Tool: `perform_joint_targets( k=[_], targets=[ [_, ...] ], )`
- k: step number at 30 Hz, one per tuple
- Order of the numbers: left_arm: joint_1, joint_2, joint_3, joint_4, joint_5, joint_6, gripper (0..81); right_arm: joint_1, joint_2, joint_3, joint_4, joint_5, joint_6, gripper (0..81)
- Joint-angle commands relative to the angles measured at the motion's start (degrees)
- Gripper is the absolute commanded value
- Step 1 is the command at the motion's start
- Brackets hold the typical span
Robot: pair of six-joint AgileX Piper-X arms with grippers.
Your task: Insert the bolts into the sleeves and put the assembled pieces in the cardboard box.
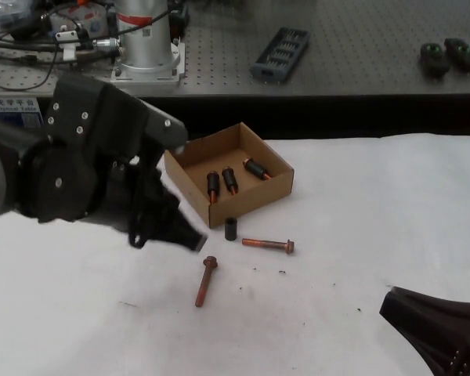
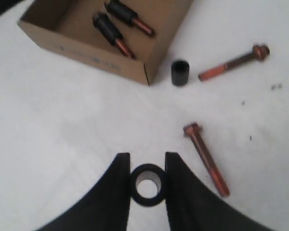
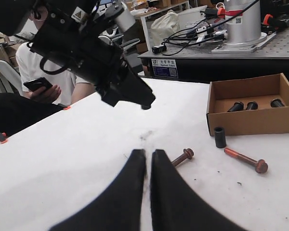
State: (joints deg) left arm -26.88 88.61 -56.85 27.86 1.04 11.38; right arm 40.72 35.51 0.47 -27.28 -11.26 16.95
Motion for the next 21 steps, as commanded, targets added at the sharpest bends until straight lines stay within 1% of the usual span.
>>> perform_joint_targets(
  k=[1,5,8,16,21],
  targets=[
    [0.1,-0.3,-1.3,5.8,-0.3,2.2,0.6,0.1,-0.2,-0.5,-0.1,0.4,0.1,5.5],
    [0.1,-0.3,-1.4,6.0,-0.3,2.4,0.6,0.1,-0.2,-0.5,0.4,0.4,0.1,5.5],
    [0.1,0.7,-2.5,7.4,-0.3,4.3,0.6,0.1,-0.2,-0.5,0.4,0.3,0.1,5.5],
    [0.1,12.3,-11.6,16.8,-0.3,4.4,0.6,0.1,-0.2,-0.5,0.4,0.2,0.1,5.5],
    [0.1,19.7,-15.8,23.0,-0.3,6.9,0.6,0.1,-0.2,-0.5,0.7,0.2,0.1,5.5]
  ],
)
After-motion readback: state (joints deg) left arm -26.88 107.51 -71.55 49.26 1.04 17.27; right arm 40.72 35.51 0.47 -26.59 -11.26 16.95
